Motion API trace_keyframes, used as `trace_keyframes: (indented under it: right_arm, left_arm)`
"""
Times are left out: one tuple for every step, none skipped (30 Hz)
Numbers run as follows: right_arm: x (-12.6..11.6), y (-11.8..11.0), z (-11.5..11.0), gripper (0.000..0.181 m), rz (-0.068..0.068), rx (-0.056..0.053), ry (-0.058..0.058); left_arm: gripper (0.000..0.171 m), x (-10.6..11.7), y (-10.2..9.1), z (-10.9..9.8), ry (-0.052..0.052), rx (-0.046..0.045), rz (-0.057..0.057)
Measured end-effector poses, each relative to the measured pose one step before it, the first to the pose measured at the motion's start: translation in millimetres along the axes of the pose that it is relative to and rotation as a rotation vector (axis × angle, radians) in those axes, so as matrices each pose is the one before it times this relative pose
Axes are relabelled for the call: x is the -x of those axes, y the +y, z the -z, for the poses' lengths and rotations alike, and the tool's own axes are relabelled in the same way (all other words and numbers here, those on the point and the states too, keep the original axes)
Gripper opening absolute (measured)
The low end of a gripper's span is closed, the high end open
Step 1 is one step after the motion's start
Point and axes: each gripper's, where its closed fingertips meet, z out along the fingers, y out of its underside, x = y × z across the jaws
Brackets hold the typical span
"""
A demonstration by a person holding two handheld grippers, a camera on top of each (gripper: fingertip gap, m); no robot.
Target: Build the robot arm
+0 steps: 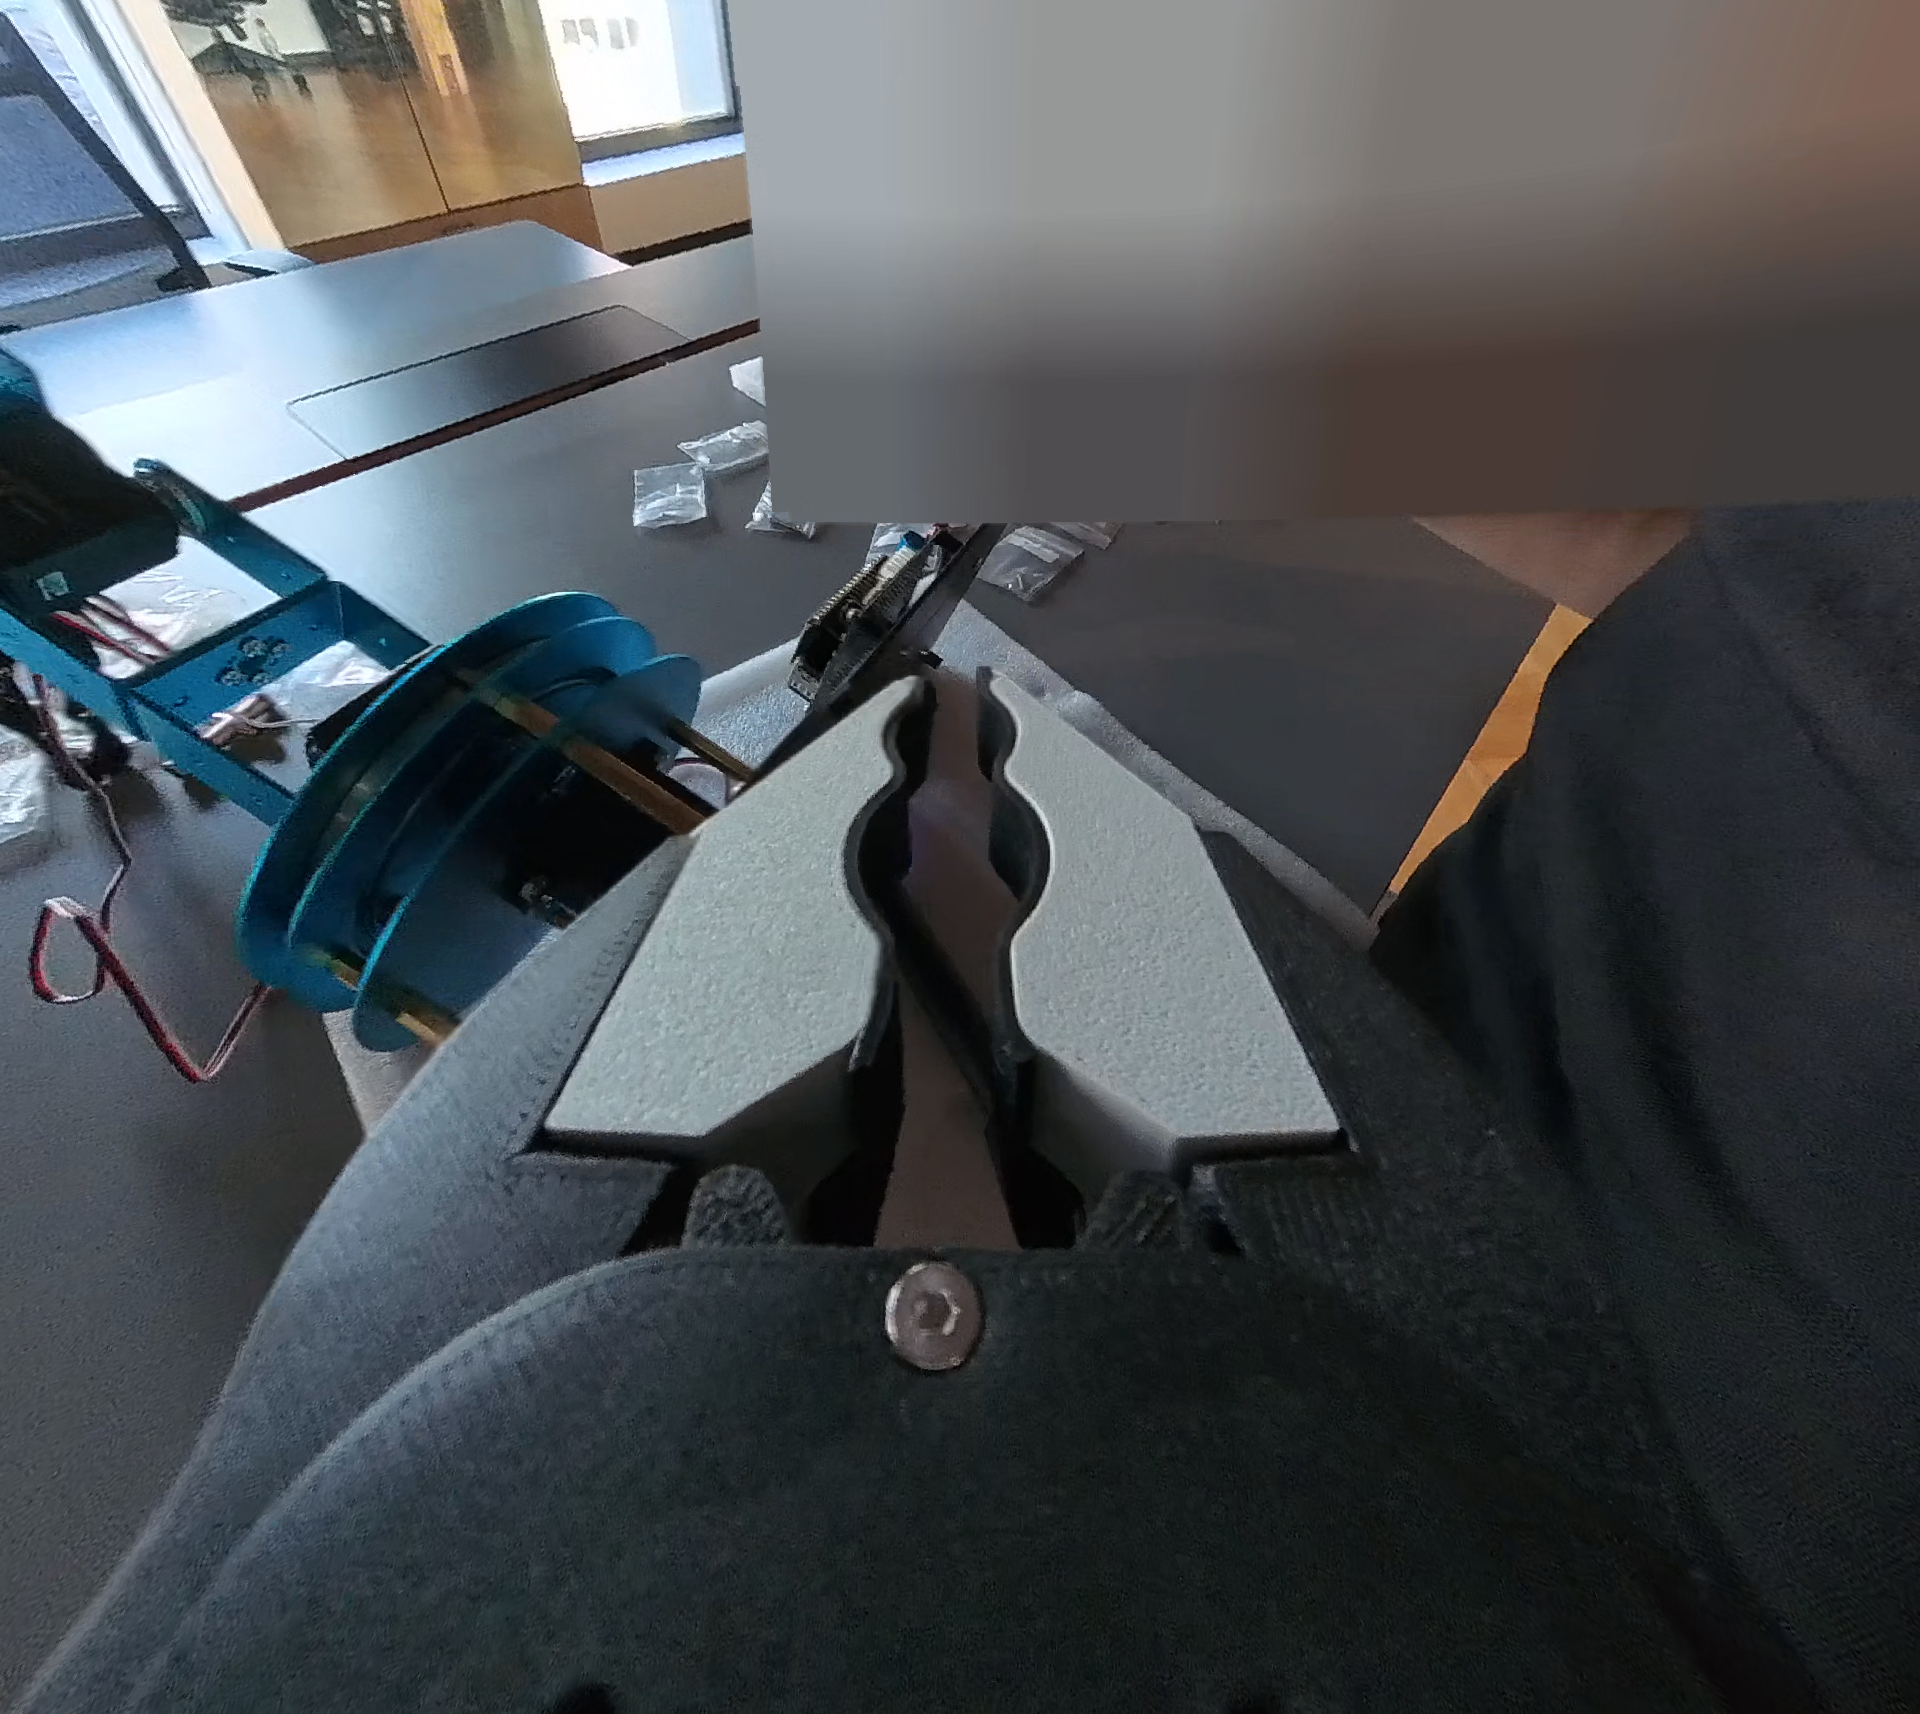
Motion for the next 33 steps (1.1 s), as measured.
trace_keyframes:
  right_arm:
    - [-0.33,1.66,-0.15,0.036,0.0054,0.0079,-0.0081]
    - [-1.96,2.71,-0.23,0.036,0.007,0.008,-0.002]
    - [-3.35,2.66,0.08,0.036,0.0037,0.0,0.0019]
    - [-2.54,1.58,0.34,0.032,-0.008,-0.01,-0.008]
    - [-2.26,-0.31,0.48,0.029,-0.0177,-0.019,-0.0096]
    - [-2.9,-0.81,0.94,0.028,-0.0168,-0.0193,0.0001]
    - [-2.48,-1.77,1.24,0.031,-0.011,-0.0203,0.007]
    - [1.41,-2.94,1.62,0.03,-0.0057,-0.0214,-0.0085]
    - [2.38,-2.7,1.66,0.03,-0.0069,-0.0158,-0.0079]
    - [1.77,-1.49,1.43,0.03,-0.0056,-0.0084,0.002]
    - [2.73,-1.29,1.28,0.029,-0.0049,-0.0059,0.0015]
    - [4.48,-1.31,0.72,0.026,-0.0122,-0.0027,-0.0037]
    - [4.41,-1.52,-0.27,0.024,-0.0239,0.0024,-0.0005]
    - [7.2,-3.13,-1.23,0.024,-0.0235,-0.0079,-0.0131]
    - [7.89,-2.97,-1.83,0.025,-0.0153,-0.0065,-0.0105]
    - [5.55,-2.24,-2.12,0.025,-0.0046,-0.0044,0.0083]
    - [5.12,-2.23,-2.37,0.025,-0.0027,-0.0097,0.011]
    - [5.3,-1.95,-2.73,0.025,-0.0128,-0.0138,0.0041]
    - [5.3,-1.31,-3.52,0.026,-0.0269,-0.0151,-0.0037]
    - [5.02,-0.63,-3.87,0.026,-0.0374,-0.0154,-0.0092]
    - [4.55,0.35,-4.05,0.027,-0.0367,-0.013,-0.0105]
    - [3.34,1.33,-3.86,0.027,-0.0281,-0.0075,-0.0052]
    - [1.95,1.9,-3.64,0.027,-0.0168,-0.0016,0.0032]
    - [0.88,2.84,-3.45,0.027,-0.0056,0.0058,0.0093]
    - [0.15,4.06,-3.3,0.028,0.0005,0.0153,0.0135]
    - [0.22,4.5,-3.51,0.028,0.0016,0.018,0.0111]
    - [0.65,4.14,-3.65,0.028,-0.003,0.0127,0.0072]
    - [0.02,3.81,-4.15,0.028,-0.0142,0.0077,0.0086]
    - [-0.02,4.0,-4.68,0.027,-0.0255,0.0062,0.0079]
    - [-0.06,4.17,-4.95,0.027,-0.0303,0.0048,0.0076]
    - [-0.93,4.98,-4.96,0.027,-0.0318,0.0073,0.0149]
    - [-0.7,5.51,-4.91,0.027,-0.0298,0.0072,0.0174]
    - [0.0,5.52,-4.86,0.028,-0.0309,0.005,0.0158]
  left_arm:
    - [0.0,-2.54,1.01,-1.13,0.014,0.00485,0.0025]
    - [0.0,-1.1,0.58,-1.26,0.0056,0.00365,0.0072]
    - [0.0,-0.99,0.57,-1.23,0.0065,0.00652,0.0103]
    - [0.0,-2.46,0.28,-1.2,0.0166,0.00877,0.0115]
    - [0.0,-2.59,-0.48,-1.09,0.0158,0.00709,0.0087]
    - [0.0,-1.89,-1.18,-0.71,0.0062,0.00442,0.0022]
    - [0.0,-1.15,-1.77,-0.12,-0.0027,0.00212,-0.0062]
    - [0.0,-0.78,-2.32,0.68,-0.0088,-0.00089,-0.0125]
    - [0.0,-0.23,-2.53,1.36,-0.0142,-0.00258,-0.0136]
    - [0.0,0.08,-2.04,1.69,-0.0166,-0.00225,-0.0112]
    - [0.001,0.4,-1.53,2.15,-0.0176,-0.003,-0.007]
    - [0.002,0.49,-1.06,2.33,-0.017,-0.00528,-0.001]
    - [0.003,0.74,-0.29,2.44,-0.0152,-0.00651,0.0057]
    - [0.003,0.6,1.36,2.4,-0.0108,-0.00168,0.0133]
    - [0.003,0.2,4.71,1.54,-0.0026,0.01374,0.0228]
    - [0.006,-0.36,9.38,-0.17,0.0068,0.03687,0.0336]
    - [0.015,0.17,13.8,-2.11,0.0064,0.0575,0.0443]
    - [0.029,1.09,16.49,-3.84,0.0005,0.06533,0.0405]
    - [0.048,5.6,17.9,-5.22,-0.0302,0.06828,0.0335]
    - [0.069,6.79,15.95,-5.97,-0.0443,0.05396,0.0163]
    - [0.07,2.39,13.39,-6.54,-0.0259,0.03329,0.0007]
    - [0.061,-0.56,10.98,-6.96,-0.0113,0.0242,0.0028]
    - [0.051,-2.66,9.17,-7.88,-0.0016,0.02466,0.0039]
    - [0.044,-1.37,10.27,-8.24,-0.0076,0.03803,-0.0025]
    - [0.042,2.22,10.39,-8.52,-0.0266,0.04398,-0.0022]
    - [0.041,1.9,8.14,-8.09,-0.0229,0.03521,-0.0072]
    - [0.04,1.9,5.14,-7.37,-0.0225,0.0217,-0.0122]
    - [0.039,2.61,2.64,-6.23,-0.028,0.01489,-0.02]
    - [0.038,3.03,0.37,-3.4,-0.0309,0.01098,-0.0351]
    - [0.033,1.23,-1.36,-0.95,-0.0162,0.00728,-0.0383]
    - [0.033,0.03,0.63,-0.57,-0.0016,0.0228,-0.0156]
    - [0.033,-0.12,0.57,0.17,0.0064,0.01931,0.0088]
    - [0.033,-0.11,0.76,0.52,0.0091,0.01576,0.0162]
